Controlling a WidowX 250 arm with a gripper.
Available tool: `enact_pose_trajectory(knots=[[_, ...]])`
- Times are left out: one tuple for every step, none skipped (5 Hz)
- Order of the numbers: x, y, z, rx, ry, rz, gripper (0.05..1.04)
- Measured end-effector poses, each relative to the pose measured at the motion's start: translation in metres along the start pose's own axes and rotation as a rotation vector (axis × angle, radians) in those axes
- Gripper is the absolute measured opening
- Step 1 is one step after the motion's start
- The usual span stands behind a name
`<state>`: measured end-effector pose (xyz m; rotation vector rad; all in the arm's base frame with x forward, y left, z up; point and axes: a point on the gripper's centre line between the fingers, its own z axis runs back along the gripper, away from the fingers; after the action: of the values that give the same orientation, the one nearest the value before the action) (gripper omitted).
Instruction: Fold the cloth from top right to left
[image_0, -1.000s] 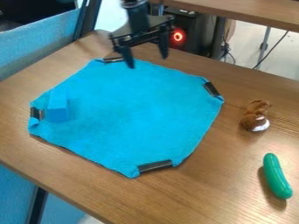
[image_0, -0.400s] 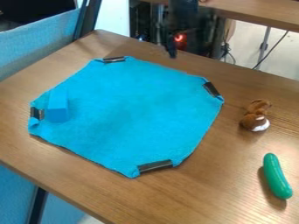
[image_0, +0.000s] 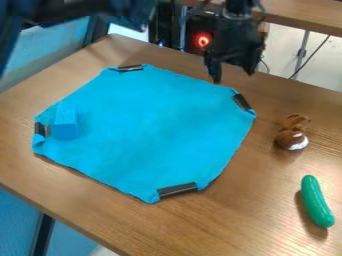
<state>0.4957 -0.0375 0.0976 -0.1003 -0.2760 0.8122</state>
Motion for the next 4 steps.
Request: enact_pose_trajectory(knots=[[-0.004, -0.005, -0.012, -0.009, 0.021, -0.016, 0.999], [-0.004, -0.006, -0.025, 0.001, 0.032, -0.026, 0.999], [-0.003, -0.008, -0.03, 0.002, 0.035, -0.013, 0.999], [-0.004, -0.008, -0.031, 0.001, 0.036, -0.003, 0.995]])
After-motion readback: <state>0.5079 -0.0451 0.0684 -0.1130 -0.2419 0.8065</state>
